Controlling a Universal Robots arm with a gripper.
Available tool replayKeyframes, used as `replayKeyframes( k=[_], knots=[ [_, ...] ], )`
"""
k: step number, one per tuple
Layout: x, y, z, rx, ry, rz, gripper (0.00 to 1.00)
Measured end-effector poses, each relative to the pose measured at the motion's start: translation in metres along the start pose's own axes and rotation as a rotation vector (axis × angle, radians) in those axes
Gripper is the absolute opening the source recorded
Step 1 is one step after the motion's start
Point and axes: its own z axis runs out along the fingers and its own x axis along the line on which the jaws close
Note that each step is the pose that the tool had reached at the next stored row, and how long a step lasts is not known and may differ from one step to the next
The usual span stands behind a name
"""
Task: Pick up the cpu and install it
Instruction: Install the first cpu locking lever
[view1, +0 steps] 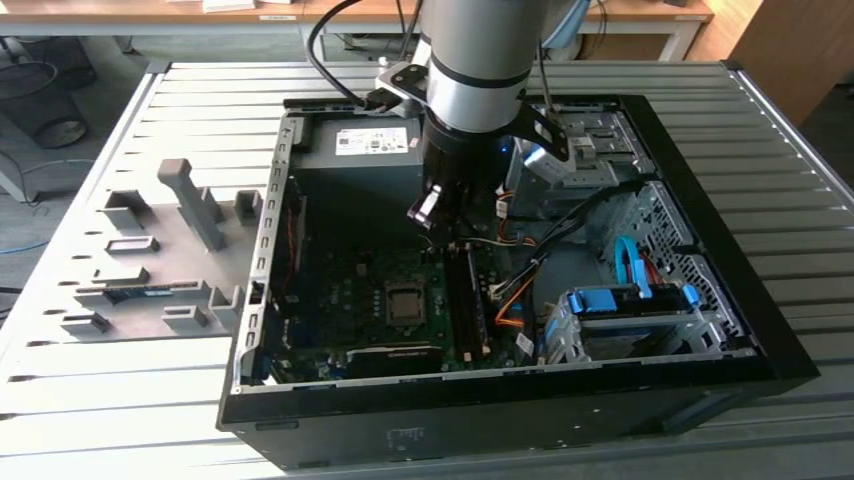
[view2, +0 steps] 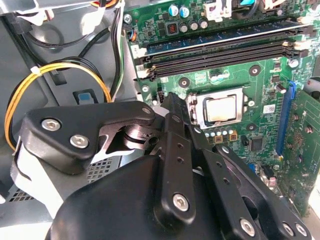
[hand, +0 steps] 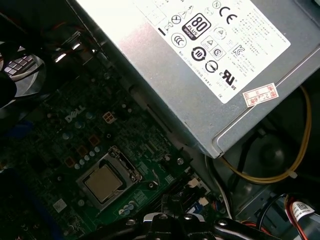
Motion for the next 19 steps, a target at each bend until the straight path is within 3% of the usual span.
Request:
replayKeyframes(
  k=[9, 19],
  knots=[
    [-0.0039, 0.0051, 0.0043, -0.0179, -0.0204, -0.001, 0.10],
    [-0.0026, 0.0082, 0.0207, -0.0189, -0.0213, -0.001, 0.10]
  ],
)
